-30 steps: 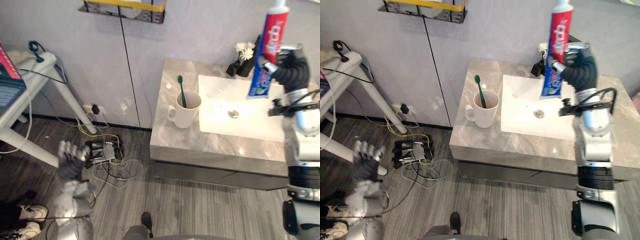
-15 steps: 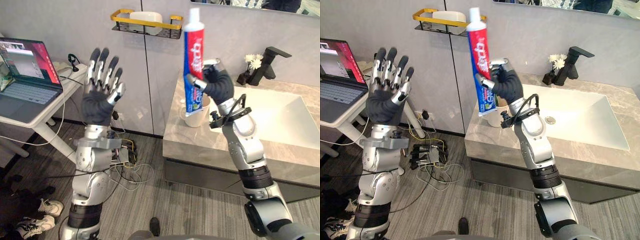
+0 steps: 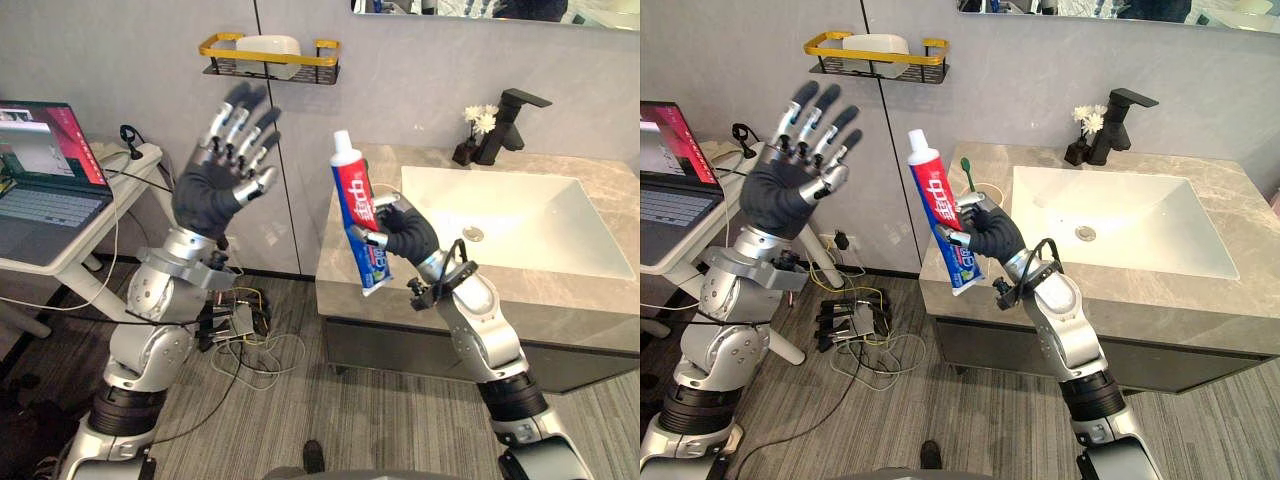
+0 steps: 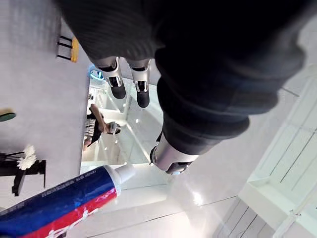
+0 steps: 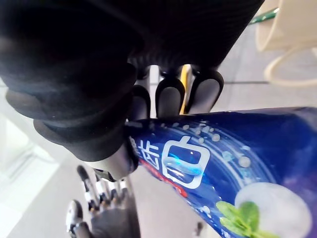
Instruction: Organize washtable
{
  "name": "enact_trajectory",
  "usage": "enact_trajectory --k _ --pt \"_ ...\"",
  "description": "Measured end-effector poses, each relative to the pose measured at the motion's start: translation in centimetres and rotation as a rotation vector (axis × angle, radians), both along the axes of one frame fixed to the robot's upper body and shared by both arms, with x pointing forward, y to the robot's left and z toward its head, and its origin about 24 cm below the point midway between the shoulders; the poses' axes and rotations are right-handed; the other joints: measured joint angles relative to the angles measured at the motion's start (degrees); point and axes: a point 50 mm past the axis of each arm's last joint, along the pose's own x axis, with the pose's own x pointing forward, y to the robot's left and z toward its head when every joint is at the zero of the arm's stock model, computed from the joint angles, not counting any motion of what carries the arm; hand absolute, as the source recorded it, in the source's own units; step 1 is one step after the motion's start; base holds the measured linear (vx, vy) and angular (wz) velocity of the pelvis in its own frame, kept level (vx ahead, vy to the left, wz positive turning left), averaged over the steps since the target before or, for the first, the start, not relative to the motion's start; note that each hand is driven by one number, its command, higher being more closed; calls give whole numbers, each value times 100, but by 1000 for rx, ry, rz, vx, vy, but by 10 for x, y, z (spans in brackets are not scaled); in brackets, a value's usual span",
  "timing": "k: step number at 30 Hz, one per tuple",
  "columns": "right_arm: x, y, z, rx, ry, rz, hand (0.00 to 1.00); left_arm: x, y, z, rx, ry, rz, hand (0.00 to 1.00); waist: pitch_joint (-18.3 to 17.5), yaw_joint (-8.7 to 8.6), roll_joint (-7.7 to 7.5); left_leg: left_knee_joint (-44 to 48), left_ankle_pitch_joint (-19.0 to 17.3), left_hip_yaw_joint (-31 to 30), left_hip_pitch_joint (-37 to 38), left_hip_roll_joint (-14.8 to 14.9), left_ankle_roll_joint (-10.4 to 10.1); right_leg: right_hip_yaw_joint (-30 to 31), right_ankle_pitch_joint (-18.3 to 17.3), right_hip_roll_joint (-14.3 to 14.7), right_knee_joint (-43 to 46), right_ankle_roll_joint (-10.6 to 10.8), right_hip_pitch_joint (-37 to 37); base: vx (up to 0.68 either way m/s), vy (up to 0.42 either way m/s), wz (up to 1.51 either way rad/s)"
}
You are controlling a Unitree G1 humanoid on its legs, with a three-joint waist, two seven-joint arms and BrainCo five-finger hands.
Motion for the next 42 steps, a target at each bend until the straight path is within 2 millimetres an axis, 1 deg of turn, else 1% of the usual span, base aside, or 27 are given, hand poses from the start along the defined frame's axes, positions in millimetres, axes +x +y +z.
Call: enact_trajectory --k 4,5,10,12,18,22,26,30,34,36,42 --pt "0 -2 -1 -20 0 -19 100 -1 2 -6 -3 49 -28 0 -31 -14 49 1 0 5 -3 2 0 17 5 13 -31 8 0 8 -28 -1" --pt "0 -2 -2 -27 2 -22 100 -2 3 -12 0 77 -35 0 -42 -7 68 1 0 9 -3 3 0 34 5 17 -40 8 0 0 0 0" --pt "-2 -3 -8 -31 20 -31 100 -5 2 -28 16 151 -47 0 -41 -8 70 -1 -3 31 -2 16 -3 60 5 26 -46 8 -7 -28 -17 -2" --pt "-3 -1 -7 -19 16 -28 100 -6 -1 -35 23 180 -60 0 -40 -14 72 -5 -23 57 1 17 -31 84 4 20 -46 7 -17 -61 -6 -6" --pt "-9 4 4 -3 -38 -14 100 -7 -4 -40 44 209 -64 0 -38 -8 74 -34 -36 132 -43 36 -40 171 -8 21 -46 -13 -108 -47 -6 -6" --pt "-9 5 3 0 -33 -9 100 -7 -11 -46 57 236 -91 0 -39 -24 72 -29 -35 153 -46 36 -36 192 0 22 -58 -2 -120 -8 -2 -2" --pt "-9 6 2 -4 -19 -3 100 -7 -14 -47 46 235 -96 0 -41 -34 71 -5 -16 162 -46 37 -8 202 30 31 -77 40 -120 2 -2 -1" --pt "-9 12 1 -3 -9 19 100 -6 -28 -48 53 232 -140 0 -43 -21 67 -3 -15 152 -51 36 -8 196 30 33 -78 40 -120 0 0 0" --pt "-11 17 0 -7 -7 50 100 -3 -37 -41 34 200 -167 0 -45 -24 60 -5 -15 149 -51 36 -8 194 31 33 -78 40 -120 -17 -3 0" --pt "-13 24 -2 -13 -2 79 100 -2 -40 -38 33 186 -178 0 -48 -36 55 -6 -14 149 -50 36 -8 195 31 33 -77 40 -119 -37 -6 0" --pt "-16 33 -4 -21 6 127 100 -2 -48 -43 27 208 -209 0 -60 -38 33 -10 -14 146 -51 35 -8 194 32 31 -76 39 -119 -17 -3 0"
